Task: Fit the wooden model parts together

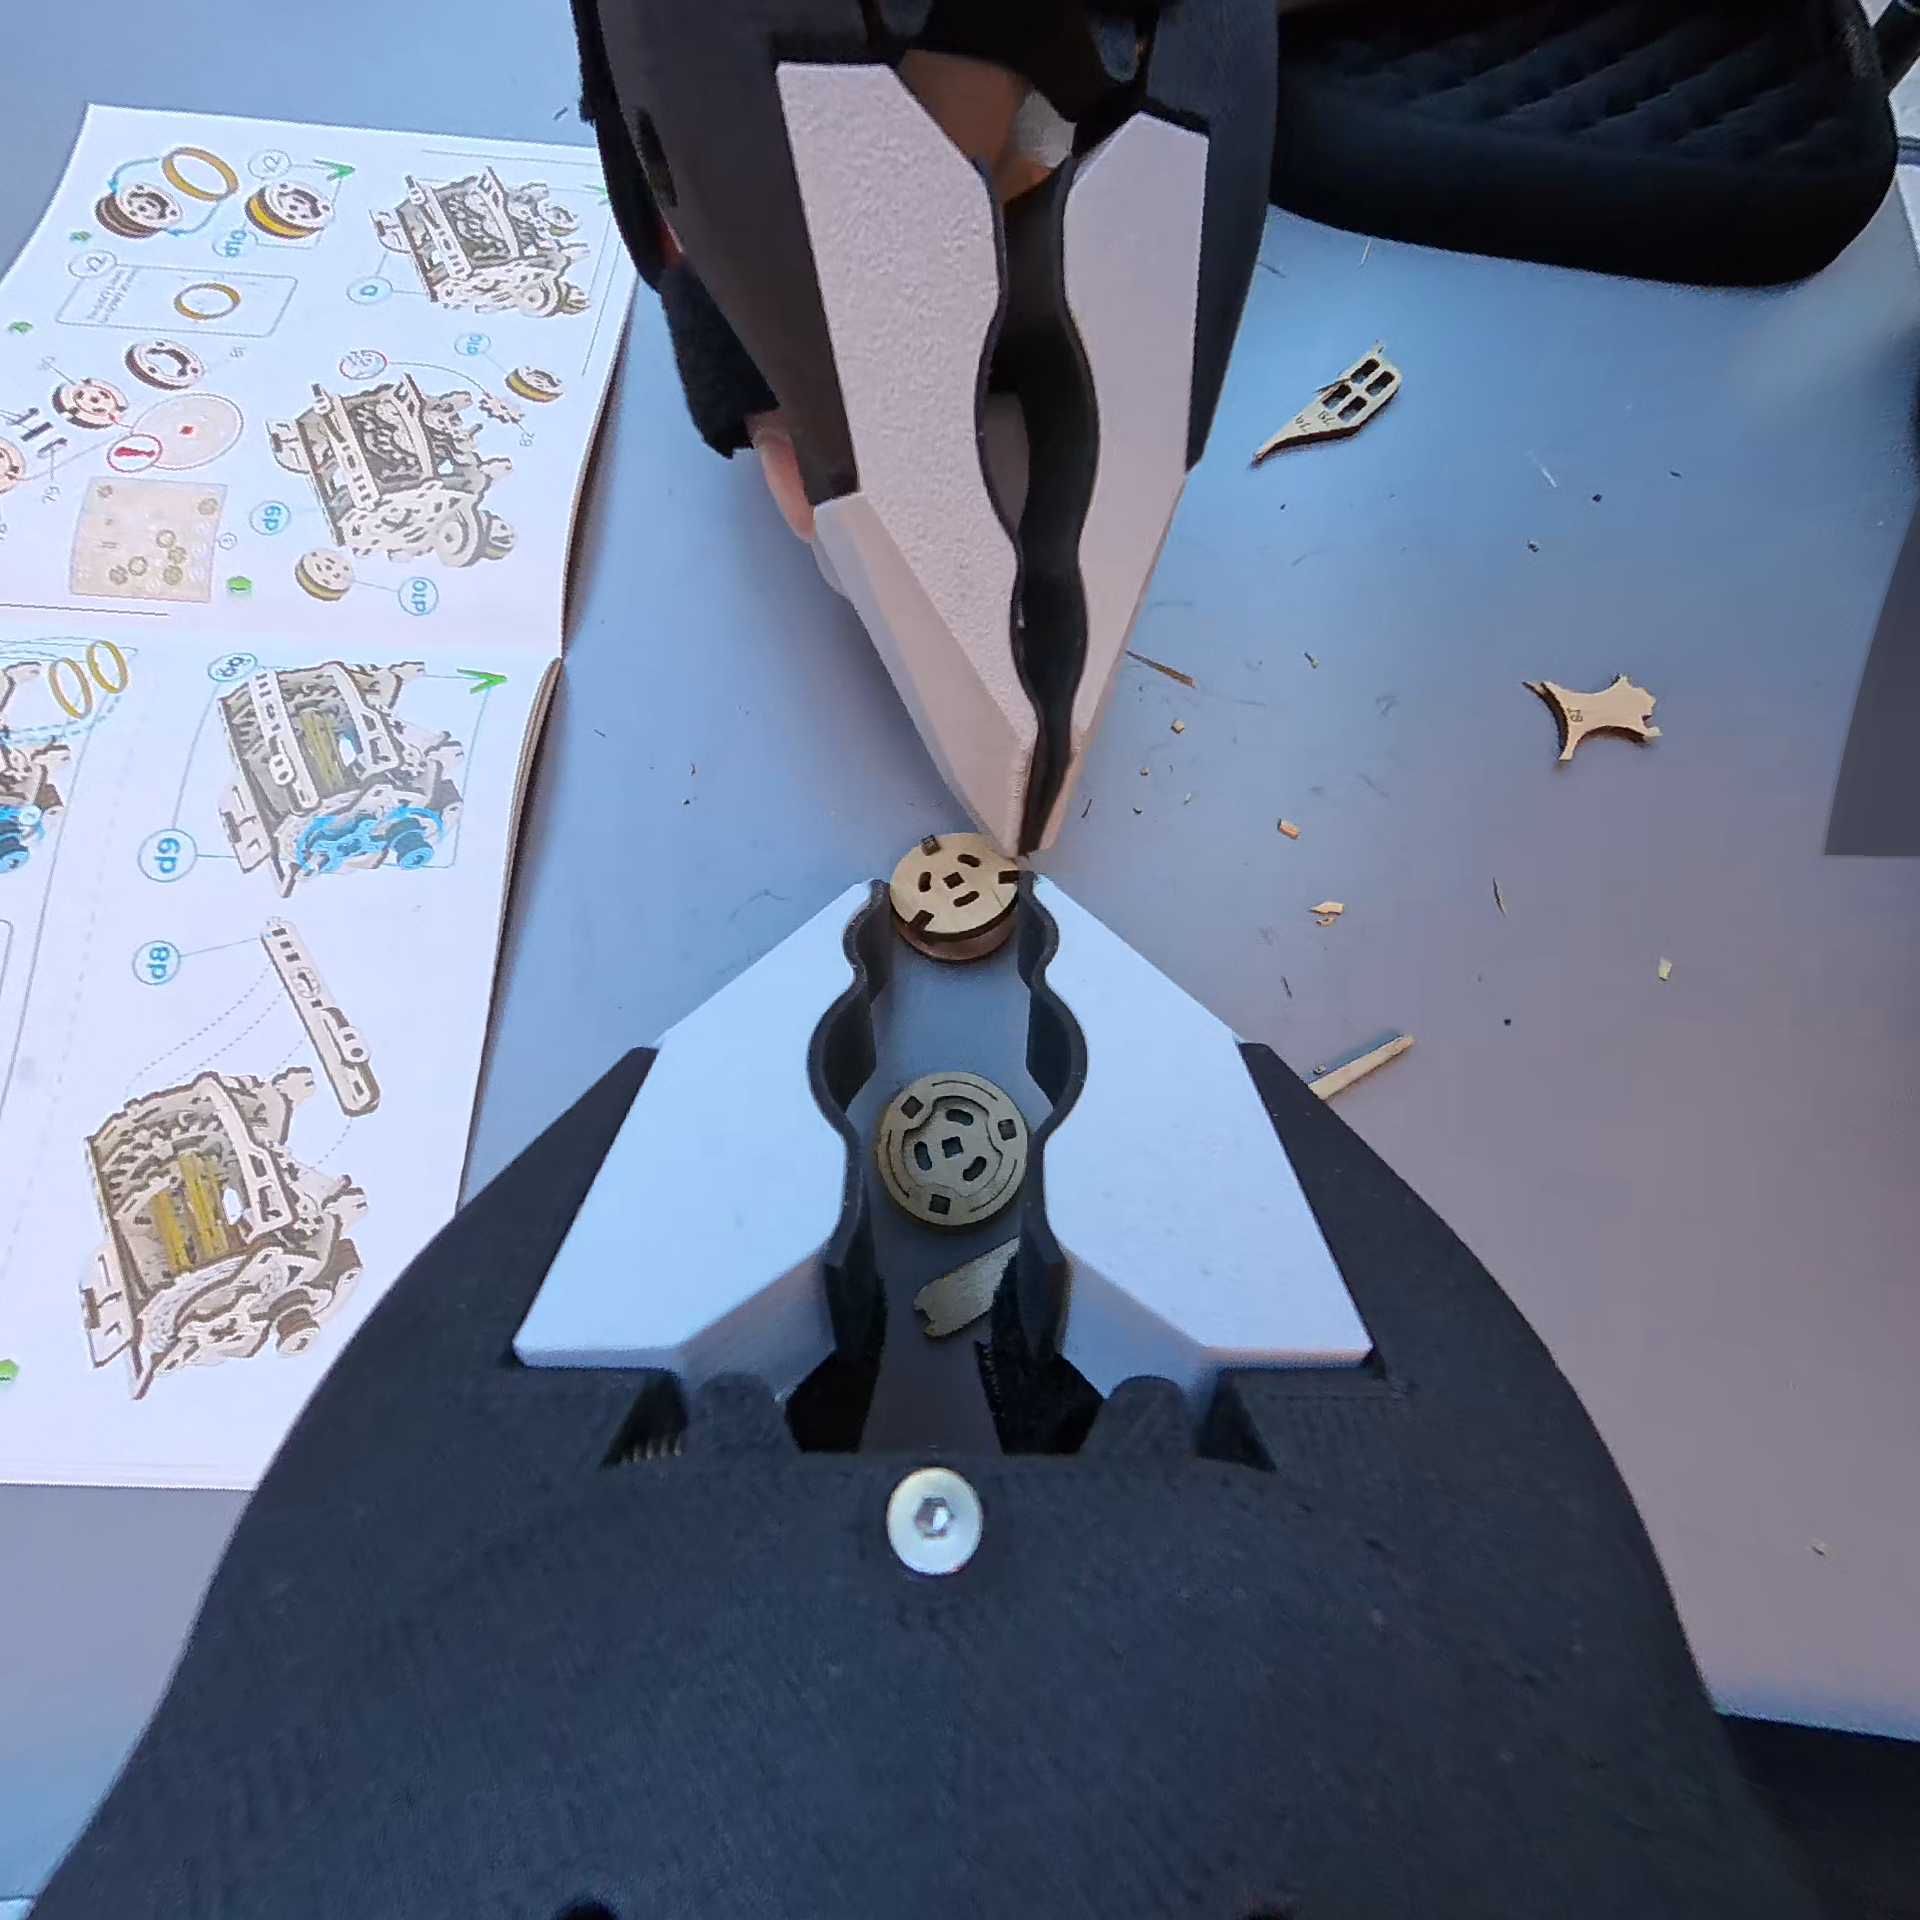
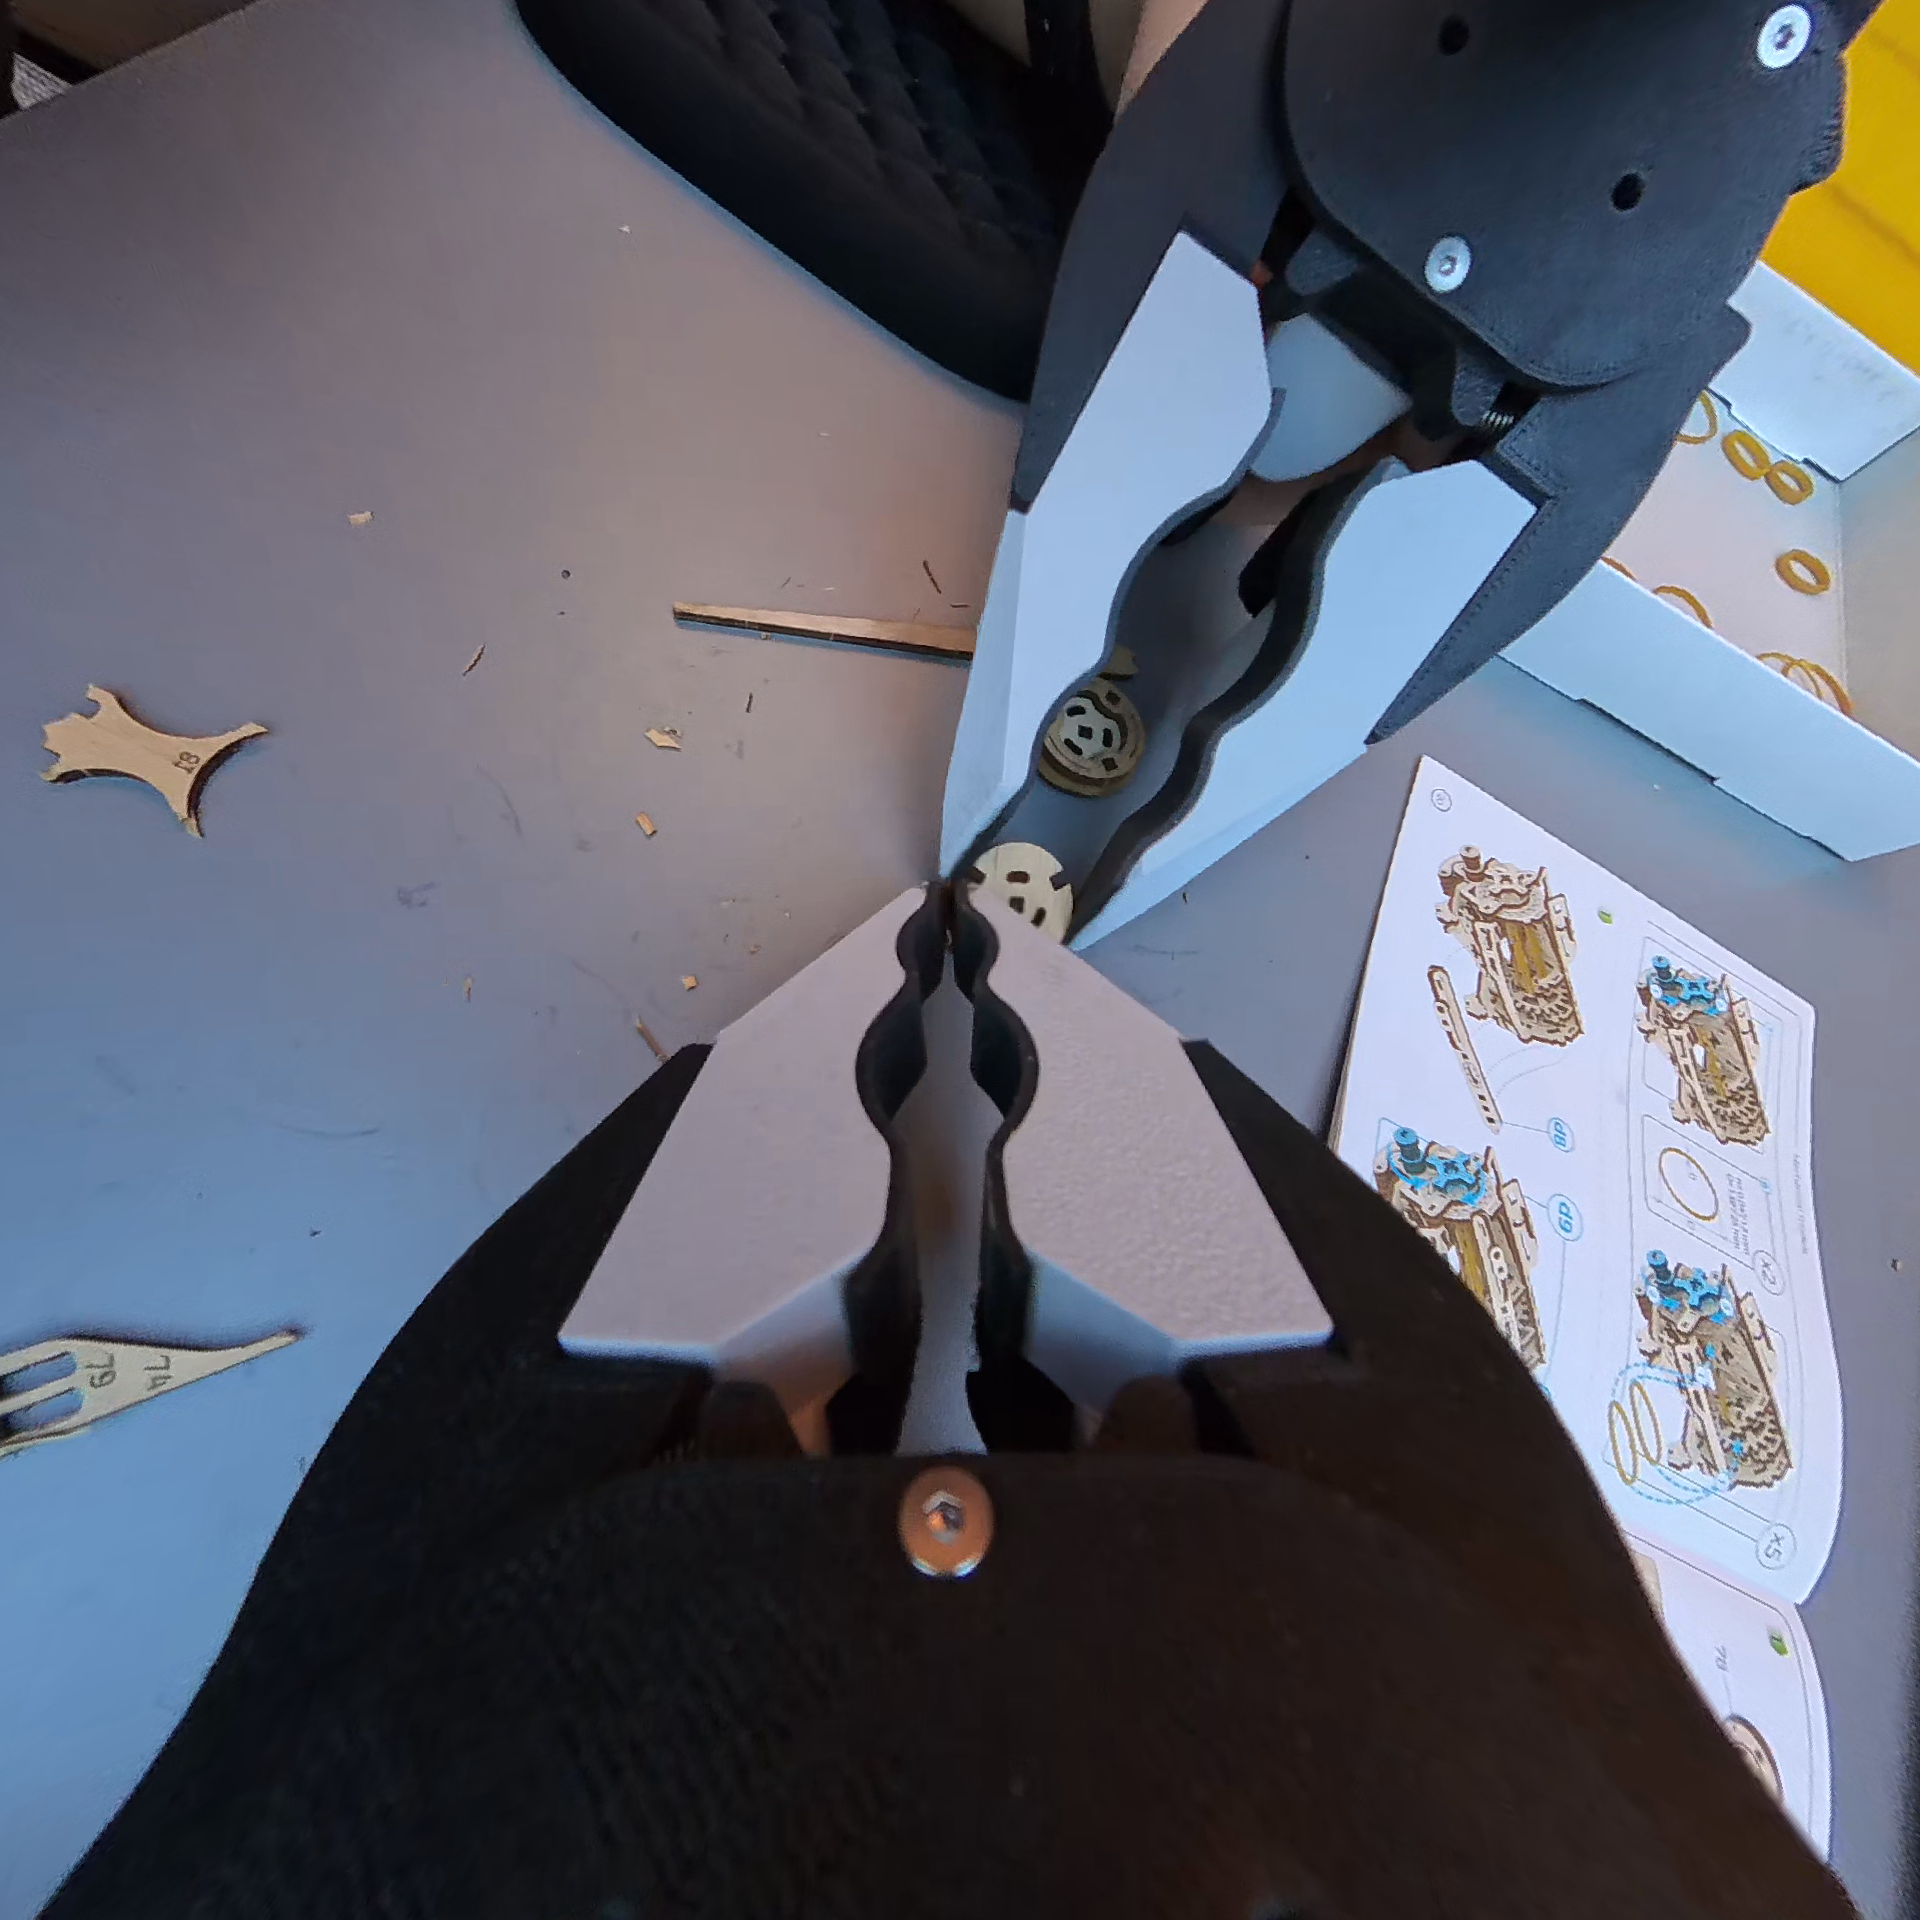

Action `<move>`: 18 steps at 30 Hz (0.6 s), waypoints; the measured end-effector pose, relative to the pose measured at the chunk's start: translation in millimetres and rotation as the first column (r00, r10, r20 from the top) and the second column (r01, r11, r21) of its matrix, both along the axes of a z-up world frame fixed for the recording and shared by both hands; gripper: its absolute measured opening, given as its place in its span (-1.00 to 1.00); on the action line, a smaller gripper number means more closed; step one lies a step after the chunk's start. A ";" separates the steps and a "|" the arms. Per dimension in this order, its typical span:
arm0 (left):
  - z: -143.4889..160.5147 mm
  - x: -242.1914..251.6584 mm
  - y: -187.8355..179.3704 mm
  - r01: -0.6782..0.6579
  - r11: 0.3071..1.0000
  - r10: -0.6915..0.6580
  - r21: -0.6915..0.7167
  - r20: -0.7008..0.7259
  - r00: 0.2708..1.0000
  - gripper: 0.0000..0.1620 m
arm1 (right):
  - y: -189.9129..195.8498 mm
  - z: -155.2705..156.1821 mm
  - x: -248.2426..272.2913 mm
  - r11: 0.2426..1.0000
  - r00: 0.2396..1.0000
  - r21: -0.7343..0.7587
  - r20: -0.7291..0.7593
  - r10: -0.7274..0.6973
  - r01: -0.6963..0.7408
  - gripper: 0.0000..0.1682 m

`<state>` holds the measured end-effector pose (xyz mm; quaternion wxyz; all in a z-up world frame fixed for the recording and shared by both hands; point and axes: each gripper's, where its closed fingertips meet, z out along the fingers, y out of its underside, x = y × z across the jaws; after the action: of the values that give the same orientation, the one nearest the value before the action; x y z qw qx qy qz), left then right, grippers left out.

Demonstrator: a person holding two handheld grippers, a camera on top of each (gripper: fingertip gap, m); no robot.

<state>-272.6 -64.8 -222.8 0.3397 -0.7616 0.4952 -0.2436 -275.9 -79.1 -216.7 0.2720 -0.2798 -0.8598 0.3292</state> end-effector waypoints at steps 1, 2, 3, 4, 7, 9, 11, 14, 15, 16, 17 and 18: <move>0.0 -0.1 0.7 -0.007 1.000 0.007 0.000 -0.004 1.000 -0.72 | -1.3 -0.1 0.3 1.000 1.000 0.001 0.002 0.004 -0.004 -1.00; -0.1 -0.1 1.1 -0.011 1.000 0.011 -0.001 -0.006 1.000 -0.72 | -2.6 -1.6 1.0 1.000 1.000 0.005 0.010 0.010 -0.010 -1.00; -0.2 -0.1 1.0 -0.010 1.000 0.010 0.001 -0.006 1.000 -0.72 | -3.6 -4.5 2.0 1.000 1.000 0.012 0.024 0.015 -0.015 -1.00; -0.2 -0.3 0.7 -0.006 1.000 0.006 0.003 -0.004 1.000 -0.72 | -3.7 -7.7 2.9 1.000 0.999 0.024 0.037 0.016 -0.017 -1.00; 0.0 -0.2 0.4 -0.006 1.000 0.006 -0.005 0.006 1.000 -0.72 | -2.7 -3.7 3.1 1.000 1.000 0.016 0.024 0.015 -0.015 -1.00; 0.1 -0.2 0.4 -0.009 1.000 0.009 -0.015 0.015 1.000 -0.72 | -3.2 2.3 5.3 0.999 0.999 -0.052 0.032 0.017 -0.015 -1.00; 0.3 -0.3 0.4 -0.009 1.000 0.009 -0.018 0.020 1.000 -0.72 | -2.7 3.9 10.4 0.994 0.997 -0.112 0.065 0.028 -0.020 -0.99; 0.4 -0.3 0.6 -0.011 1.000 0.011 -0.024 0.026 1.000 -0.72 | 4.2 1.3 11.6 0.982 0.991 -0.184 0.133 -0.012 0.036 -0.74; 0.3 -0.3 0.6 -0.010 1.000 0.011 -0.025 0.028 1.000 -0.72 | 5.6 -1.5 13.5 0.978 0.986 -0.201 0.166 -0.015 0.049 -0.69; 0.4 -0.3 0.6 -0.011 1.000 0.011 -0.026 0.029 1.000 -0.72 | 6.9 -6.2 16.5 0.974 0.977 -0.216 0.213 -0.018 0.065 -0.69; 0.4 -0.3 0.7 -0.011 1.000 0.012 -0.026 0.029 1.000 -0.72 | 9.8 -11.0 17.9 0.969 0.966 -0.228 0.258 -0.034 0.095 -0.69; 0.4 -0.2 0.6 -0.011 1.000 0.012 -0.026 0.030 0.999 -0.72 | 8.3 -6.6 17.7 0.955 0.963 -0.278 0.269 -0.028 0.105 -0.70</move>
<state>-272.8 -64.1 -222.4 0.3384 -0.7651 0.4826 -0.2595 -258.2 -70.7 -223.4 0.1229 -0.3868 -0.8207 0.4022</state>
